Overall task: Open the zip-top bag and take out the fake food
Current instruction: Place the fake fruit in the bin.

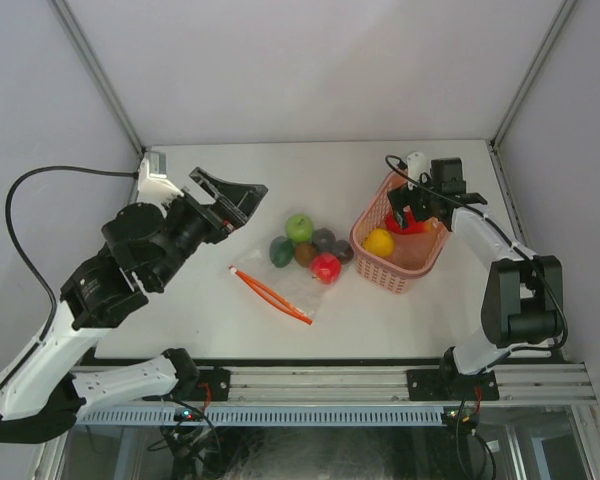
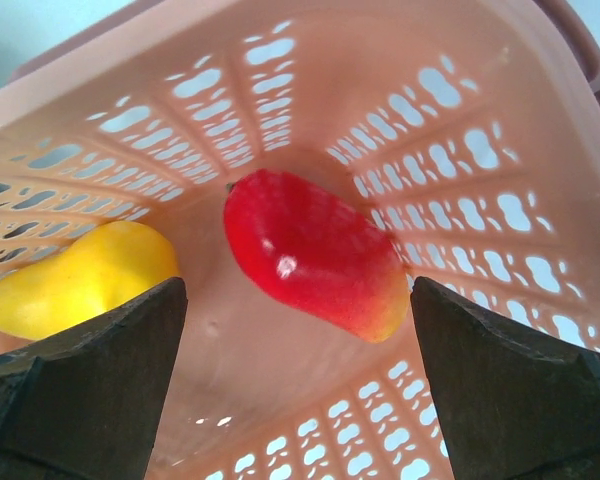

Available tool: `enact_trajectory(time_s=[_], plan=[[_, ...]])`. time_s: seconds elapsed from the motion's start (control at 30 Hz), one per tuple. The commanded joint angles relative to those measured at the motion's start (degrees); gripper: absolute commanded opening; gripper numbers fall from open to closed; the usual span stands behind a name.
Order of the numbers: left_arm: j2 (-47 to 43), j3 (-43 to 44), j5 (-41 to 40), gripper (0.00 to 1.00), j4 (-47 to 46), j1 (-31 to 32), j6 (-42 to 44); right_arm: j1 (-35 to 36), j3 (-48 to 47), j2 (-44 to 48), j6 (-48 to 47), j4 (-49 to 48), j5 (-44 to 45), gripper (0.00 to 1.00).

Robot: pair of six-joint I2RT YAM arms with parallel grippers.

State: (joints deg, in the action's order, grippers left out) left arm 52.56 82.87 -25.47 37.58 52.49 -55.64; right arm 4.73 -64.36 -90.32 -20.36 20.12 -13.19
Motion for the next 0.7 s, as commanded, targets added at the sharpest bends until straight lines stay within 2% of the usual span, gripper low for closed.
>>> enact_trajectory(time_s=[0.0,0.2,0.33,0.47,0.67], plan=[[-5.3,-10.1,-0.6,1.0,-9.4,-0.4,7.7,-0.4,-2.3,4.2,0.9,-0.3,-4.2,0.93],[-13.3,-29.0,0.6,1.0,-18.7,-0.9,17.6,-0.3,-2.3,5.7,1.4,0.1,-7.5,0.95],[-17.8,-39.2,5.6,1.0,-21.8,-0.9,22.3,-0.3,-2.3,6.4,1.1,0.2,-8.0,0.95],[-23.4,-48.3,11.3,0.92,-24.2,-0.9,20.7,-0.4,-2.3,8.5,0.8,0.3,-8.3,0.95],[-30.9,-58.1,12.7,0.78,-22.2,-0.9,14.5,-0.2,-2.3,13.6,0.6,0.5,-10.3,0.95]])
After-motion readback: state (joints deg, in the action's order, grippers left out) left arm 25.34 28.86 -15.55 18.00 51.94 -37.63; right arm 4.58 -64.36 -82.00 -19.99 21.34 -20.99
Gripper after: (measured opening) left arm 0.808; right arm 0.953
